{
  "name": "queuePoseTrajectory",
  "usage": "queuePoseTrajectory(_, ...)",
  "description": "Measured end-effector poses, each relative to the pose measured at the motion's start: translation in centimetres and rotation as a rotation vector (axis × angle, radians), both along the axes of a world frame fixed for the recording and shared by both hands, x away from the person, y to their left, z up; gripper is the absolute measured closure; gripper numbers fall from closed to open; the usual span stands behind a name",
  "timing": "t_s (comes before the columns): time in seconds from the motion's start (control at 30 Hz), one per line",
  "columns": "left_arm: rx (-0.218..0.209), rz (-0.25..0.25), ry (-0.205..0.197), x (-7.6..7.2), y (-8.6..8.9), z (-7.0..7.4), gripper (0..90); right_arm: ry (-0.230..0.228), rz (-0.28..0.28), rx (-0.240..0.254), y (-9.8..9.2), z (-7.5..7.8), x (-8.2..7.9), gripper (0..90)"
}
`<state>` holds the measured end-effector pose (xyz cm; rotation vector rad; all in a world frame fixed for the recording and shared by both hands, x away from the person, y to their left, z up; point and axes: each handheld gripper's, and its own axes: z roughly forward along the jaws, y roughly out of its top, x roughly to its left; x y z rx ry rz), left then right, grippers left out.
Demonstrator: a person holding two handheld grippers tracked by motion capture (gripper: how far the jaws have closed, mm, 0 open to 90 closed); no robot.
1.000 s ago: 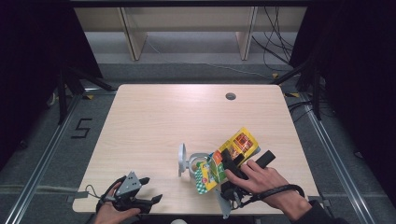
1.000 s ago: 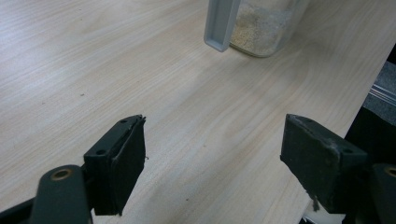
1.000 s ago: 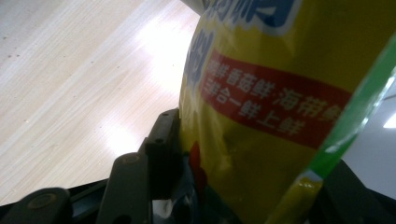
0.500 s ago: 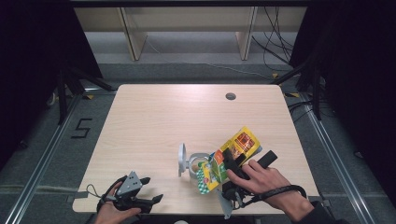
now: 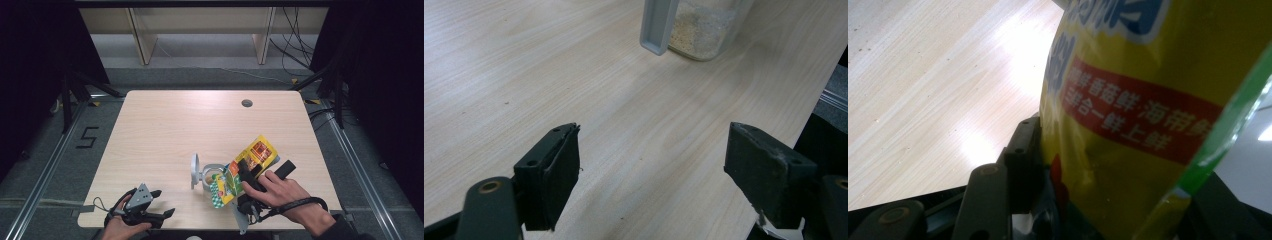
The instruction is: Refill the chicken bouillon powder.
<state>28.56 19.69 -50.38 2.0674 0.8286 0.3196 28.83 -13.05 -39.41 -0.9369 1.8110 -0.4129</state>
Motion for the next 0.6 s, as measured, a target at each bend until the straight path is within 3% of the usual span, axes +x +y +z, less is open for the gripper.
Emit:
queuePoseTrajectory(0.07, -0.004, 0.002, -0.002, 0.05, 0.02, -0.04, 21.6, -0.004, -0.025, 0.035, -0.17, -0.03, -0.16, 53.8)
queuePoseTrajectory(0.13, -0.005, -0.001, -0.003, 0.04, -0.03, -0.07, 21.6, -0.004, 0.001, 0.002, -0.14, 0.0, 0.03, 53.8)
queuePoseTrajectory(0.17, 0.0, -0.001, 0.001, 0.02, -0.02, 0.01, 21.6, 0.002, -0.001, 0.006, -0.21, -0.04, 0.0, 53.8)
queuePoseTrajectory(0.2, -0.023, 0.0, -0.001, -0.01, -0.13, -0.02, 21.6, 0.006, -0.002, 0.012, -0.3, 0.02, -0.03, 53.8)
queuePoseTrajectory(0.23, -0.01, -0.012, -0.016, 0.13, -0.05, 0.03, 21.6, 0.001, 0.007, 0.008, -0.27, 0.11, -0.03, 53.8)
queuePoseTrajectory(0.3, -0.009, -0.008, -0.007, 0.13, -0.1, -0.03, 21.6, -0.007, -0.007, 0.021, -0.39, 0.11, -0.14, 53.8)
queuePoseTrajectory(0.33, -0.046, 0.003, 0.007, 0.0, -0.34, -0.14, 21.6, -0.008, -0.008, 0.01, -0.39, 0.19, -0.14, 53.8)
queuePoseTrajectory(0.43, -0.014, -0.02, -0.009, 0.16, -0.21, 0.07, 21.6, -0.004, -0.009, 0.005, -0.46, 0.12, -0.15, 53.8)
queuePoseTrajectory(0.6, -0.04, 0.004, 0.01, 0.02, -0.38, -0.02, 21.6, 0.001, -0.011, 0.013, -0.52, 0.08, -0.12, 53.9)
